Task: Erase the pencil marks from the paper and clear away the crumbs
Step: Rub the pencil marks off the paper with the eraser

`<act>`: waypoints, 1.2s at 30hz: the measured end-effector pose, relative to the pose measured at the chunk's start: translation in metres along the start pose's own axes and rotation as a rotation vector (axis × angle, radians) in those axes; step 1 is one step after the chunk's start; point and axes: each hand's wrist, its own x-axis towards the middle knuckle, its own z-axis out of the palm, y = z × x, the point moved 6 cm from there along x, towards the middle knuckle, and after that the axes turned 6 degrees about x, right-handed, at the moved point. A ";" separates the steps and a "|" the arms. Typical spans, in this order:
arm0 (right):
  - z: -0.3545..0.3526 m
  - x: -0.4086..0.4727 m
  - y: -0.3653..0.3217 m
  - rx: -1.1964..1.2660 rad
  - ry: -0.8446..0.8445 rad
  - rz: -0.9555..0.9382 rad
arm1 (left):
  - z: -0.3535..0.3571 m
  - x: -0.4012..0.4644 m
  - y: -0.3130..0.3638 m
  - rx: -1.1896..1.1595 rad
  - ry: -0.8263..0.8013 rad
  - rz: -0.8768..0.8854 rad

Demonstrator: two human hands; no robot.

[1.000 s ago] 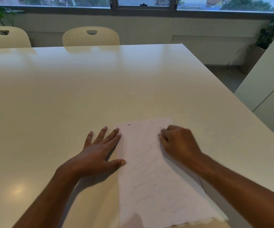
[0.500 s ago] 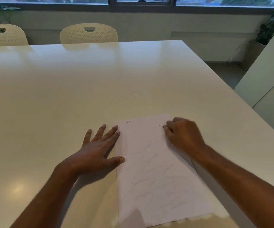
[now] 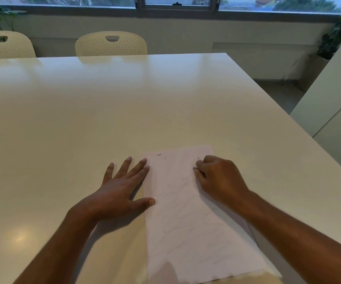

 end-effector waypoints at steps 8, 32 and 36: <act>0.000 0.000 0.002 -0.036 -0.017 0.019 | 0.000 0.000 0.000 0.010 -0.016 -0.006; -0.013 0.004 0.047 -0.081 0.138 0.247 | 0.002 0.001 -0.001 0.012 -0.016 -0.009; -0.002 -0.011 0.004 -0.014 0.028 0.119 | 0.001 0.001 -0.001 -0.003 0.003 -0.005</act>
